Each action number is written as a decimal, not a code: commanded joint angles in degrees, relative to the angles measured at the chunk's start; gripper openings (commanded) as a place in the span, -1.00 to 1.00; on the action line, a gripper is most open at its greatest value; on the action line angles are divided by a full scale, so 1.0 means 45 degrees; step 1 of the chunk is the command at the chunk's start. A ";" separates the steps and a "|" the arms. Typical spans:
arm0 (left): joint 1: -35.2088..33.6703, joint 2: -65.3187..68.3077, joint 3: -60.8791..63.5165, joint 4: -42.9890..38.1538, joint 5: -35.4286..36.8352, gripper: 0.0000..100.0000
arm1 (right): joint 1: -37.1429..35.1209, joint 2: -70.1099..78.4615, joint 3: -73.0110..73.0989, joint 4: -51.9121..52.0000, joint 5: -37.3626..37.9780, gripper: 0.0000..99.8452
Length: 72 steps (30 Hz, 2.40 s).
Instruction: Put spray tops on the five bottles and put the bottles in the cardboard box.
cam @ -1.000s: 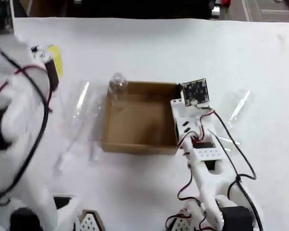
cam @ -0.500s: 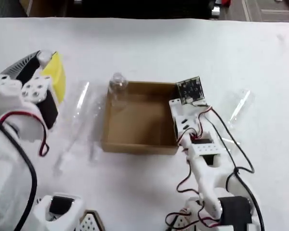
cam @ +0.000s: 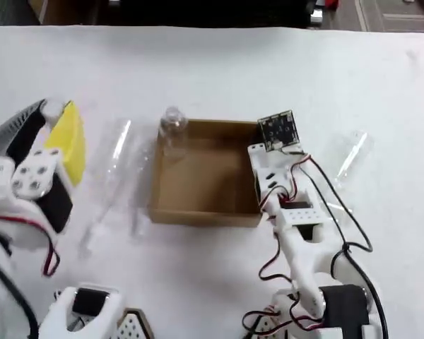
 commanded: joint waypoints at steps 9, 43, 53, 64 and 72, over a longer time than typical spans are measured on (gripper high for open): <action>0.0127 -0.0029 0.0742 0.0137 -0.0117 -0.95 | -0.0029 -0.0088 -0.0567 -0.0264 0.0176 -0.97; 0.1631 -0.4640 0.9065 -0.7482 -0.2090 -0.95 | -0.0068 0.0010 -0.0567 -0.0283 0.0176 -0.97; 0.2061 -0.4601 0.9963 -0.9748 -0.2110 -0.95 | -0.0049 0.0010 -0.0567 -0.0283 0.0176 -0.97; 0.2139 -0.4562 1.3538 -1.4847 -0.2129 -0.95 | -0.0049 0.0010 -0.0567 -0.0283 0.0176 -0.97; 0.2139 -0.4015 1.5414 -1.8149 -0.2168 -0.95 | -0.0049 0.0049 -0.0703 -0.0244 0.0176 -0.97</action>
